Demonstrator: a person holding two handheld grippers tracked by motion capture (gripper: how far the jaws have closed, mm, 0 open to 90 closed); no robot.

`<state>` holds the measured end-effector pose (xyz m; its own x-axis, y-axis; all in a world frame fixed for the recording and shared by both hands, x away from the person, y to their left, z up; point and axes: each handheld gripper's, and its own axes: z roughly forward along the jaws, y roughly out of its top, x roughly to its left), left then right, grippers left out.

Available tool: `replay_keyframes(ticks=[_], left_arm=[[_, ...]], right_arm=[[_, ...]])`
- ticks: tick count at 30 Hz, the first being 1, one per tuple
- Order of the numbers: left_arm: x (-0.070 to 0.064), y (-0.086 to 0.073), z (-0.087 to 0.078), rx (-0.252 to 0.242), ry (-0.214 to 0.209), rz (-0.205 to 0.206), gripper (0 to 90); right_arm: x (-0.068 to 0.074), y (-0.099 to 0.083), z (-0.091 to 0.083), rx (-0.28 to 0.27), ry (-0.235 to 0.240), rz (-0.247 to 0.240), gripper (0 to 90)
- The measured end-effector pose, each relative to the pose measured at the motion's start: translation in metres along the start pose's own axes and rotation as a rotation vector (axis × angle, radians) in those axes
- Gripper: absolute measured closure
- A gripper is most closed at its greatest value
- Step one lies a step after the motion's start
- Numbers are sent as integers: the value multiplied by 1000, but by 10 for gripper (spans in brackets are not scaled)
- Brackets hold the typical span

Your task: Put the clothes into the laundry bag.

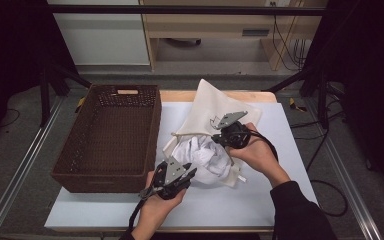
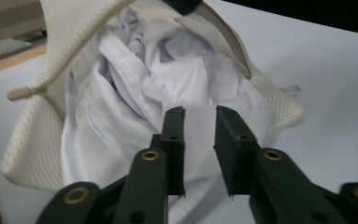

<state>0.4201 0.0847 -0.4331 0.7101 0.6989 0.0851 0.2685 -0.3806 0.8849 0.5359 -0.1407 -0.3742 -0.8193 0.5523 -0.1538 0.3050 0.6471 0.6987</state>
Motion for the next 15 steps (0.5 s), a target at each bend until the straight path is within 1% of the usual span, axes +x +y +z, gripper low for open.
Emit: replay_keyframes(ticks=[1,2,3,5,6,7,8,9,10,12,14,15], left_arm=[[-1,-4,0,12,-9,2,838],[-2,-7,0,19,-4,11,858],[-3,-13,0,38,-18,4,896],[-3,-16,0,45,-16,-1,899],[-3,-17,0,52,-14,-11,900],[-3,-19,1,67,-20,-31,900],[-2,-20,1,73,-17,-38,900],[-1,-23,3,94,-6,-37,900],[-1,-23,3,94,-6,-37,900],[1,-25,5,115,4,-33,900],[3,-27,7,128,10,-47,900],[3,-27,9,133,23,-42,900]], right_arm=[[0,1,0,0,-2,-2,891],[1,2,0,3,-5,0,891],[1,2,0,-3,-4,0,891],[1,2,0,-8,-1,-1,891],[2,2,-1,-8,-1,-1,891],[2,2,-1,-6,-2,-3,891],[2,2,-1,-6,-2,-6,891],[2,2,0,-9,-1,-5,891],[2,2,0,-9,-1,-5,891],[2,2,0,-10,0,-4,891],[3,3,-1,-6,-3,-2,891],[3,3,-2,-7,-2,-4,891]])
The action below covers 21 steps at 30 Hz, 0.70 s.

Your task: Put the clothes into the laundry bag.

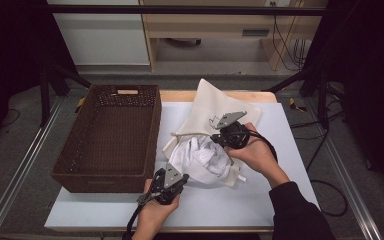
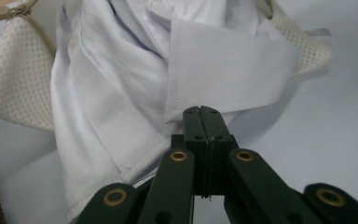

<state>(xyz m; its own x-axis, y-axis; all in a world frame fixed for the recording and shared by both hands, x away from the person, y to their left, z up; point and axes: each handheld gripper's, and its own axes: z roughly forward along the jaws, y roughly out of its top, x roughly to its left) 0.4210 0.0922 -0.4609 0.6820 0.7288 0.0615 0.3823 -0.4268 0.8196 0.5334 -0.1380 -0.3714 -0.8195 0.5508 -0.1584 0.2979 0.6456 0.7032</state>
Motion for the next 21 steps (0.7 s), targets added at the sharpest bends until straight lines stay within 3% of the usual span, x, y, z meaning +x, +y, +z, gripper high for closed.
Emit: replay_keyframes(ticks=[7,10,15,21], left_arm=[[2,0,5,10,-4,-7,900],[0,3,13,28,0,11,900],[5,6,28,50,-11,-16,900],[8,15,53,72,5,-3,900]], right_arm=[[2,1,2,-6,10,-9,891],[4,2,6,3,13,-12,891],[5,2,8,6,19,-17,891],[7,3,11,17,27,-25,892]])
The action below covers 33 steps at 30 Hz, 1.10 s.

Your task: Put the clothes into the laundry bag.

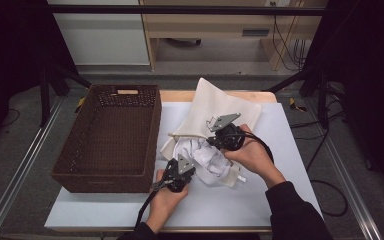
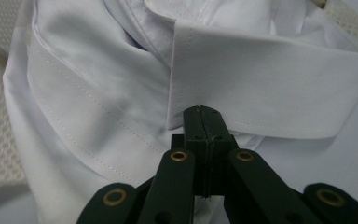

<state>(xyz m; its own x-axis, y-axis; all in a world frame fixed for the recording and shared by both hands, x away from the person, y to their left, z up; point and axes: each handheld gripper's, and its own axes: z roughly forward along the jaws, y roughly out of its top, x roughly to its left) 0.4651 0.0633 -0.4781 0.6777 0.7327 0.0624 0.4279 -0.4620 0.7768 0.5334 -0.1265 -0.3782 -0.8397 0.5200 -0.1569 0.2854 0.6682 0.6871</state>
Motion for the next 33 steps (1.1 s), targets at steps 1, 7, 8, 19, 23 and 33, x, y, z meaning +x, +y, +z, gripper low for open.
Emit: replay_keyframes(ticks=[1,7,8,19,23,33], left_arm=[[1,4,3,-6,3,-5,900],[5,12,14,-20,24,4,900],[6,14,17,-21,31,7,900],[15,23,36,-58,22,-59,900],[16,25,40,-62,20,-64,900],[17,28,46,-77,24,-61,900]], right_arm=[[0,0,0,2,-1,-1,892],[0,0,-1,7,1,3,891],[0,0,0,6,1,0,891],[1,-1,3,9,9,-2,891],[2,-1,5,11,11,-1,891],[3,-3,8,21,13,3,892]])
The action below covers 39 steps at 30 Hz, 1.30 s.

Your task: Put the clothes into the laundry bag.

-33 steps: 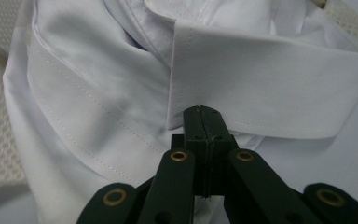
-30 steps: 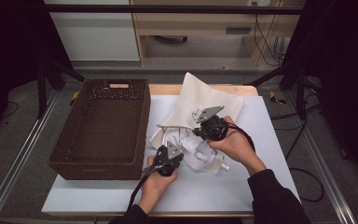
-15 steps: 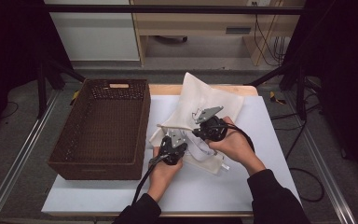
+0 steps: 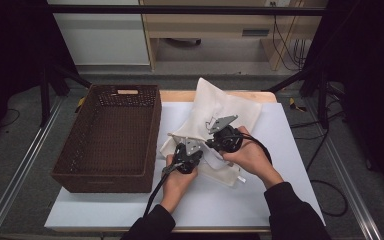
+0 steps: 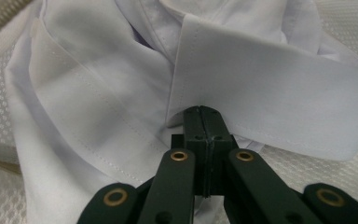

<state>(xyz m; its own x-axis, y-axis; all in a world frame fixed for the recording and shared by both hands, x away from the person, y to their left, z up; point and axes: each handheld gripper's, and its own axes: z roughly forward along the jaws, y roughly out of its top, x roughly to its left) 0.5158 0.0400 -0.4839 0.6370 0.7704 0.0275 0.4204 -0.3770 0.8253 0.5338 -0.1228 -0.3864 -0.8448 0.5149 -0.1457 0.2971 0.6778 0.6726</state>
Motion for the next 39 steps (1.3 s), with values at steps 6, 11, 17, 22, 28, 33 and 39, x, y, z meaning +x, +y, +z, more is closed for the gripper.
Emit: replay_keyframes(ticks=[6,11,17,22,28,33,39], left_arm=[[0,3,4,5,7,3,900],[2,6,8,-1,7,-1,900],[2,8,10,-1,8,1,900],[2,9,12,-5,11,-3,900],[3,10,14,-6,11,-2,900],[3,14,16,4,16,8,900],[3,17,20,6,20,11,900]], right_arm=[[0,-5,3,2,1,4,891],[0,-6,5,3,0,4,891],[0,-13,11,6,6,17,891],[0,-19,15,-5,4,34,891],[1,-21,16,-21,1,33,891],[0,-23,18,-28,4,37,891],[2,-26,19,-27,6,47,891]])
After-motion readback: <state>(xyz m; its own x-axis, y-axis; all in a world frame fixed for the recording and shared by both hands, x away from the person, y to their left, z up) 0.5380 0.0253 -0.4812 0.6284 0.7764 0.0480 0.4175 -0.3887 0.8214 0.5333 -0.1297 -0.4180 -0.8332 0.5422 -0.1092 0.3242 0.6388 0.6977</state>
